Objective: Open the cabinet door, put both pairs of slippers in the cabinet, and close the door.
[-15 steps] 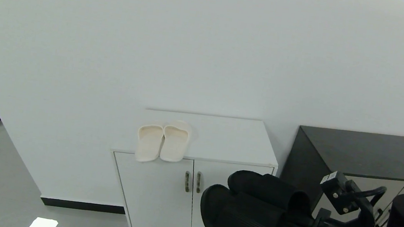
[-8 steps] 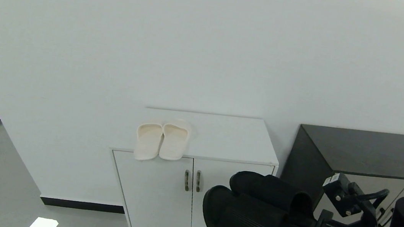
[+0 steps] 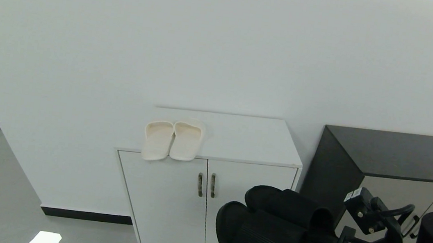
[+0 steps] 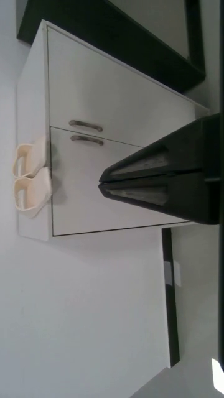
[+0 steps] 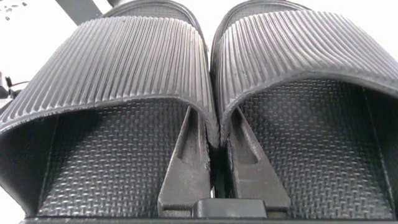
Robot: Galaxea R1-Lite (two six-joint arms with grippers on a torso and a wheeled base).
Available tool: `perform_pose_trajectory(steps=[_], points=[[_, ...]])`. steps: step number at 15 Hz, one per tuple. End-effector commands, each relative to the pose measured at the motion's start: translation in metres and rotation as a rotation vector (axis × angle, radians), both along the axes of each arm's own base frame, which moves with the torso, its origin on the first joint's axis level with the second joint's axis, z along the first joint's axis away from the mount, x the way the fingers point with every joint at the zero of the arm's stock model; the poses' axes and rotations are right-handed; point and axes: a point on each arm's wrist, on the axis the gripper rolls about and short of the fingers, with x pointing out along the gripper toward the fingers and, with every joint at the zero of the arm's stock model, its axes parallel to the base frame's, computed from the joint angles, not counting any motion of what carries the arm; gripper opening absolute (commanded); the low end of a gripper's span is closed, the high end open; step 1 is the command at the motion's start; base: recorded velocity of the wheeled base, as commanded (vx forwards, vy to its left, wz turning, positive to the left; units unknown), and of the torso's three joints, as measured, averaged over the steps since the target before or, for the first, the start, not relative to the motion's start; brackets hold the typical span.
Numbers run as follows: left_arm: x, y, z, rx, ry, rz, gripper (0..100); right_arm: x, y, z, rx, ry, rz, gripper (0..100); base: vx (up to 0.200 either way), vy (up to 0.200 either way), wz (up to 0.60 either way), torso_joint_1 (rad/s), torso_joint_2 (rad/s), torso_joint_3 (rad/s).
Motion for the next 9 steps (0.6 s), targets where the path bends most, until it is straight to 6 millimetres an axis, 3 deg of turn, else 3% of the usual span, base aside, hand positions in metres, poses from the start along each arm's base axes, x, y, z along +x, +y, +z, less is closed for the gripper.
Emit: perform_pose_trajectory(steps=[1, 9], points=[[0.0000, 0.0000, 0.0000, 0.000, 0.000, 0.000, 0, 0.0002, 0.0004, -0.0005, -0.001, 0.002, 0.001, 0, 0.000, 0.000, 0.00, -0.183, 0.37, 0.203], [0.0000, 0.0000, 0.0000, 0.000, 0.000, 0.000, 0, -0.0005, -0.0002, 0.0002, 0.001, -0.001, 0.001, 0, 0.000, 0.000, 0.00, -0.226, 0.50, 0.262]])
